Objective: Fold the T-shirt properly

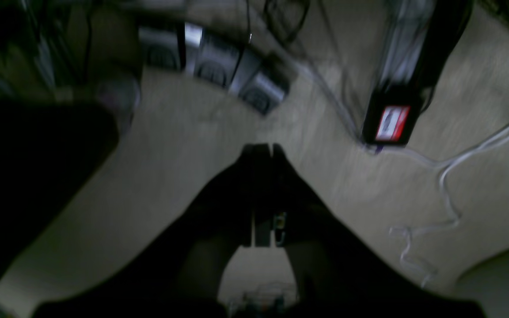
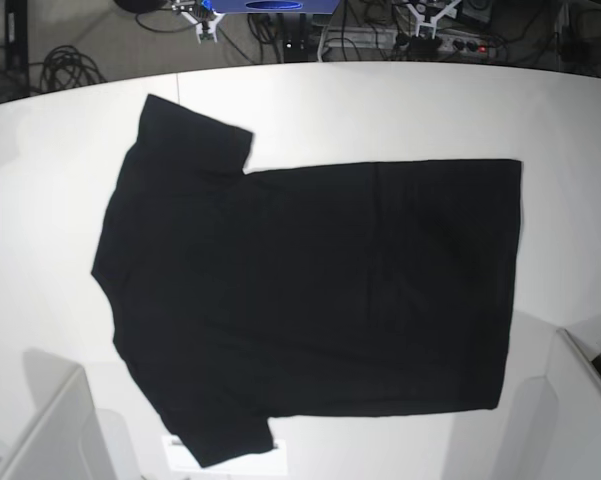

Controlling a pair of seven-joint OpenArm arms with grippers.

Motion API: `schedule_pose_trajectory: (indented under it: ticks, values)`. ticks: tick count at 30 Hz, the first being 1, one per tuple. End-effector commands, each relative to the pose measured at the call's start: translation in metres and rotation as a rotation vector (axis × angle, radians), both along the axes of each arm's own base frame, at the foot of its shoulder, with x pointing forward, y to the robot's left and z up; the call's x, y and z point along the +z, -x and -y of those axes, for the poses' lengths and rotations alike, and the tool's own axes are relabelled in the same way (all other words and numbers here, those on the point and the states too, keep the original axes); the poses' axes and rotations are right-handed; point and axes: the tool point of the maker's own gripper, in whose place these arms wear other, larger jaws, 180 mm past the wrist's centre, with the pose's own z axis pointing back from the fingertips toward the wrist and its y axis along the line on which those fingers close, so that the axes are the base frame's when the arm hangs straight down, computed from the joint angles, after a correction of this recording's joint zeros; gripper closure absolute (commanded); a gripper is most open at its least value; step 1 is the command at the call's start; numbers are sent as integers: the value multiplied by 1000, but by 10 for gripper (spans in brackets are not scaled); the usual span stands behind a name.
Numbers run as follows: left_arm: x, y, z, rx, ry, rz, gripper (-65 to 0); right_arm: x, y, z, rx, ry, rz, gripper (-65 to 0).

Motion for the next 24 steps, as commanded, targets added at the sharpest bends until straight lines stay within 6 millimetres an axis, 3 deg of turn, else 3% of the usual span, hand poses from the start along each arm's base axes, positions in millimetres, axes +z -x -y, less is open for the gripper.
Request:
schedule_pose_trajectory:
  ticks: [1, 3, 5, 8, 13, 20, 22, 24]
  values:
    - [1, 9, 0, 7, -2, -20, -7, 0, 0, 2, -1, 6, 3, -414]
    - [-1, 8, 12, 11, 16, -17, -7, 0, 0, 2, 2, 6, 3, -348]
    - [-1, 9, 15, 11, 21, -16, -7, 0, 0, 2, -1, 6, 3, -240]
    - [-1, 8, 17, 13, 24, -13, -7, 0, 1, 2, -6, 6, 1, -11]
    - [-1, 5, 17, 63, 23, -3, -33, 0, 2, 2, -6, 6, 0, 0]
    - [-1, 4, 16, 163, 21, 11, -385, 0, 2, 3, -7, 9, 0, 0]
    - [-1, 6, 16, 165, 20, 8, -429, 0, 2, 3, -7, 9, 0, 0]
    - [-1, 7, 16, 165, 20, 7, -413, 0, 2, 3, -1, 9, 0, 0]
